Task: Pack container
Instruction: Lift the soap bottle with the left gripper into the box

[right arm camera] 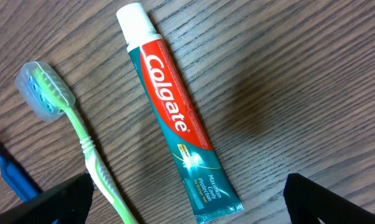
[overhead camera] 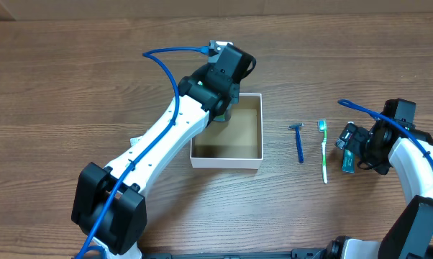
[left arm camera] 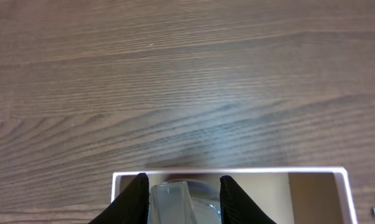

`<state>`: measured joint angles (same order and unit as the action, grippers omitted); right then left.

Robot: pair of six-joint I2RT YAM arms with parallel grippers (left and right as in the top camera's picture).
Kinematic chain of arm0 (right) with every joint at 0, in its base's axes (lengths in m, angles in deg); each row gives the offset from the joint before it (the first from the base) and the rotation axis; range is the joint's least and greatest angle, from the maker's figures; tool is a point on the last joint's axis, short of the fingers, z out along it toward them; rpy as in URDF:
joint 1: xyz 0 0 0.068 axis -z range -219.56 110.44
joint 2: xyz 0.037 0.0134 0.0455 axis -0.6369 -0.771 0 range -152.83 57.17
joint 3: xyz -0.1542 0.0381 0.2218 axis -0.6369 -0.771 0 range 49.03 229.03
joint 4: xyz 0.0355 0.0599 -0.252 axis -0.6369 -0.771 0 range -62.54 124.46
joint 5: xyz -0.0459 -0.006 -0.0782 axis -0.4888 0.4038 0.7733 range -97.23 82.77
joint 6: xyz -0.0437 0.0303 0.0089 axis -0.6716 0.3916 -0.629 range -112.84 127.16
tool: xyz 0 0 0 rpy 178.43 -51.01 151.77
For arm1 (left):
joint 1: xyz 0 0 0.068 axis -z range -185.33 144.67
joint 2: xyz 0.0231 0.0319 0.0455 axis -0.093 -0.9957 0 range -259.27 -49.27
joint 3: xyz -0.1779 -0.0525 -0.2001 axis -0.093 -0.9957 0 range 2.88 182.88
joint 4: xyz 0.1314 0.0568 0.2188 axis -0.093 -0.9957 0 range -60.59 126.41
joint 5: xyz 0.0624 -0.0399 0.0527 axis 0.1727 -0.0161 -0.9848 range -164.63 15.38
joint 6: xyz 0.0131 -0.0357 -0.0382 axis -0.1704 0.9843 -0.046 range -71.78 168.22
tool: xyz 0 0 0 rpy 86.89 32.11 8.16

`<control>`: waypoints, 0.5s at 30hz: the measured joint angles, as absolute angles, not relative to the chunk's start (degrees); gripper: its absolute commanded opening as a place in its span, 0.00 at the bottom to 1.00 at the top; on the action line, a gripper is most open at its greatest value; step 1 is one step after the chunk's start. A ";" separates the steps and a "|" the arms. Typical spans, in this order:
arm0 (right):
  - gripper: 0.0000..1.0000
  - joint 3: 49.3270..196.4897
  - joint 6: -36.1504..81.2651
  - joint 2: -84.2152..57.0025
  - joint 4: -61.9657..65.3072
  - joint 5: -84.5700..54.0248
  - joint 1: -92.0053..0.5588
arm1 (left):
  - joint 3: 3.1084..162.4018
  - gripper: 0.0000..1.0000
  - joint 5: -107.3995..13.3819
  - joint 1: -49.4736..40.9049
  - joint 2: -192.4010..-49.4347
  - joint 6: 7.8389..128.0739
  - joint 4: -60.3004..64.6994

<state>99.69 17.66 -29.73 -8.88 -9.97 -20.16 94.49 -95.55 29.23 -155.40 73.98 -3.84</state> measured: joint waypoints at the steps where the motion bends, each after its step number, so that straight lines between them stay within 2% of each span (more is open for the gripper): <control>1: 1.00 99.69 17.64 -29.73 -8.88 -9.93 -20.16 | 94.49 0.29 -95.60 28.80 -155.48 74.81 -3.49; 15: 1.00 99.69 17.66 -29.73 -8.88 -9.95 -20.16 | 94.54 0.32 -95.92 27.18 -155.48 77.02 -4.28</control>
